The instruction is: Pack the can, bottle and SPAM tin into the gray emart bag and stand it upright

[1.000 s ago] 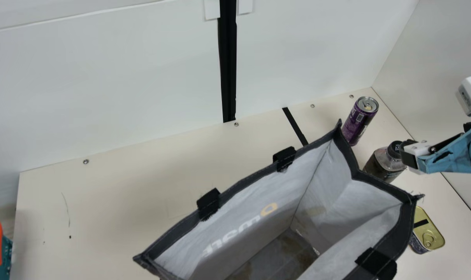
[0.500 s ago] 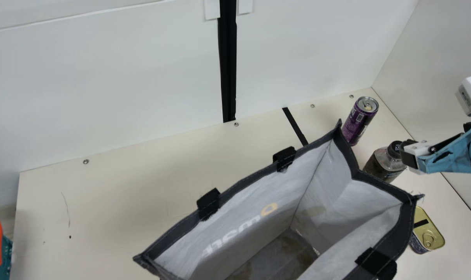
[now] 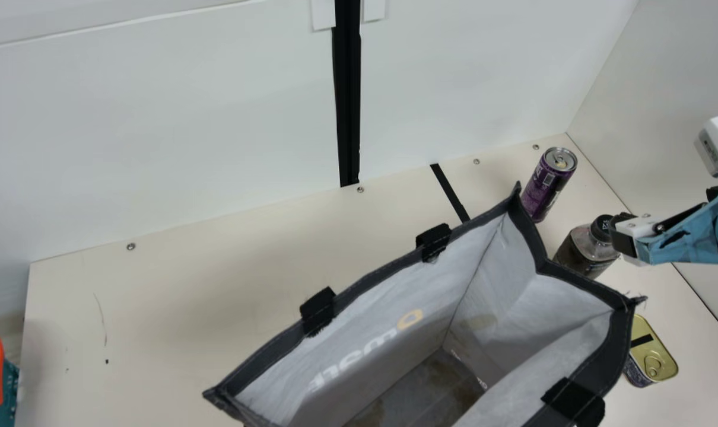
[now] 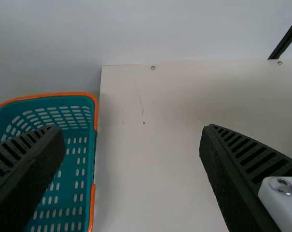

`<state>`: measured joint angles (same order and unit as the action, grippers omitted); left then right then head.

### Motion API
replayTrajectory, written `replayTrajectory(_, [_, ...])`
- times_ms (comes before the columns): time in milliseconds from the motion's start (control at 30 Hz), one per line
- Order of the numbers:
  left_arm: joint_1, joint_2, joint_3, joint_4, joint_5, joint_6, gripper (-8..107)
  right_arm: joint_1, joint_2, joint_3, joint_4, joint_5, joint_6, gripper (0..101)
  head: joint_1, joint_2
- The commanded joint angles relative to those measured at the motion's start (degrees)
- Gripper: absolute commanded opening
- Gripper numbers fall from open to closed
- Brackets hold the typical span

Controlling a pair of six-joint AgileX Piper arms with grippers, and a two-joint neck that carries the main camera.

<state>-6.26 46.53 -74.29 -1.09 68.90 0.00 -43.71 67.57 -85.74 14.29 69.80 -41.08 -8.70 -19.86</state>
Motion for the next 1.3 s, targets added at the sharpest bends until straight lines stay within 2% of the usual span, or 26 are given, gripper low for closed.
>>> replayTrajectory(0, [-0.8, 0.7, -1.3, 0.0, -0.1, -0.3, 90, 0.0, 0.0, 0.0, 0.0, 0.0, 0.0, 95, -1.3, -0.1])
replayTrajectory(433, [-7.2, 5.5, -8.5, 1.9, -0.8, -3.5, 90, 0.0, 0.0, 0.0, 0.0, 0.0, 0.0, 95, -1.3, -0.1])
replayTrajectory(1267, [-22.1, 13.3, -19.0, 5.4, -0.4, -9.8, 90, 0.0, 0.0, 0.0, 0.0, 0.0, 0.0, 95, -1.3, -0.1])
